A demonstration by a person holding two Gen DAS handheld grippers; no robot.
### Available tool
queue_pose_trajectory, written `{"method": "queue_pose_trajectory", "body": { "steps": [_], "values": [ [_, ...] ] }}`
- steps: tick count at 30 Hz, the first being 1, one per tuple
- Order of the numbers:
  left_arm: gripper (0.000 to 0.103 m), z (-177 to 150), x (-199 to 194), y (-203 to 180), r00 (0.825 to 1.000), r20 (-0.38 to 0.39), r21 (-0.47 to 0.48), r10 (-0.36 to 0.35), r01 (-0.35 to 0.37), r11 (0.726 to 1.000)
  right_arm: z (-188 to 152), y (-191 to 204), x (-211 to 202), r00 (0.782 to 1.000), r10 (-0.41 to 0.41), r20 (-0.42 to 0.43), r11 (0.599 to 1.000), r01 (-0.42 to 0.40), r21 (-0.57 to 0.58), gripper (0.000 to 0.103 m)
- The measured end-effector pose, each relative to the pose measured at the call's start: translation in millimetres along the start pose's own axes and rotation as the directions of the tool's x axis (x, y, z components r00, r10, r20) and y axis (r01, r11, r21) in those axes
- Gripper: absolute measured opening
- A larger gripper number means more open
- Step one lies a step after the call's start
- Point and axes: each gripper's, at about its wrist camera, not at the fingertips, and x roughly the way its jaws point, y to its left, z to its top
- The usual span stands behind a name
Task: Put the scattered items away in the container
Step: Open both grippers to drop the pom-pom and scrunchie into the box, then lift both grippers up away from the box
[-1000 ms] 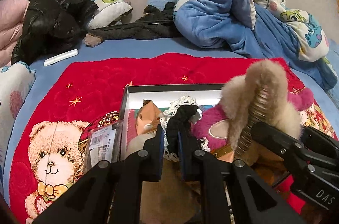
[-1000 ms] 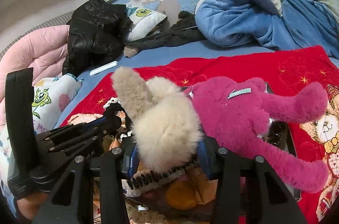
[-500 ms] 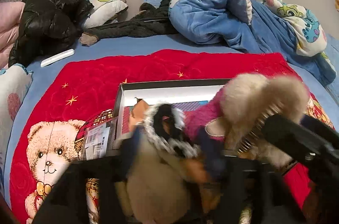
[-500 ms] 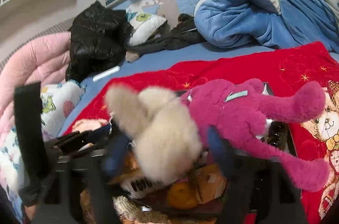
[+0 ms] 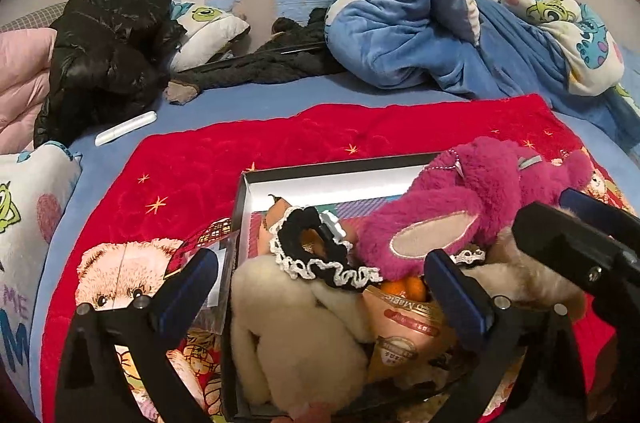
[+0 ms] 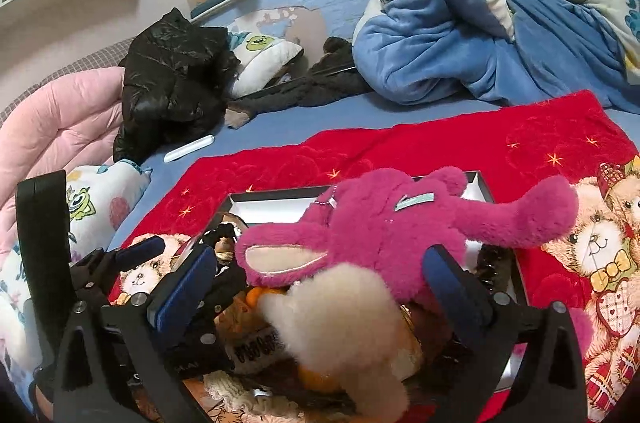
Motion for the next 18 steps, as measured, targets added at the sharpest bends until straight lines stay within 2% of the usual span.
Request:
{"method": "queue_pose_trajectory", "body": {
  "steps": [3, 12, 18],
  "values": [
    [0.103, -0.8, 0.2, -1.7, 1.0, 0.001, 0.015, 0.017, -0.017, 1.0, -0.1, -2.7, -0.1, 1.0, 0.0, -0.002, 1.0, 0.0, 0.011, 0.103],
    [0.103, 0.8, -3.4, 1.4, 1.0, 0.009, 0.001, -0.003, 0.003, 1.0, 2.4, -5.1, -3.8, 1.0, 0.006, 0.004, 1.0, -0.006, 0.026, 0.103],
    [0.103, 5.0, -14.8, 9.3, 0.999, 0.035, -0.025, -0.002, 0.003, 1.0, 4.4, -7.1, -8.9, 0.998, 0.06, 0.02, 0.997, -0.061, 0.041, 0.103]
  ]
}}
